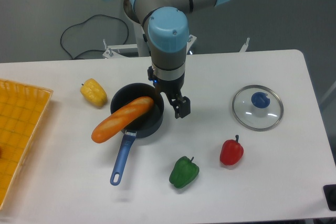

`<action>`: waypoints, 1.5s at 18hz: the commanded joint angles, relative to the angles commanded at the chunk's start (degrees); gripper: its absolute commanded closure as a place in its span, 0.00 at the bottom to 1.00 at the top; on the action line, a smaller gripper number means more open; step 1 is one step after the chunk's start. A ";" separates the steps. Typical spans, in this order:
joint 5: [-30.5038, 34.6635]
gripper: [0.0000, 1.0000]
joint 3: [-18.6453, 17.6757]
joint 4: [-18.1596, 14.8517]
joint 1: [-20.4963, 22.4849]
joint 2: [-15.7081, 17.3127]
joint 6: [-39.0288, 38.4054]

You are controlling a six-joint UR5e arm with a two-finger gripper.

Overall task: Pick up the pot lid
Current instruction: 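Lift the gripper from the saucepan and move it toward the glass lid, then lower the open gripper over the blue knob of the glass lid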

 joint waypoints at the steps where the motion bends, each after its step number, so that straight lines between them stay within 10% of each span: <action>1: 0.00 0.00 -0.53 0.09 0.09 -0.09 -0.09; 9: 0.61 0.00 0.26 0.18 4.66 -0.96 1.05; 19: 2.55 0.00 0.26 0.26 13.09 -5.09 21.79; 27: 2.46 0.00 -1.15 10.89 18.54 -10.54 29.87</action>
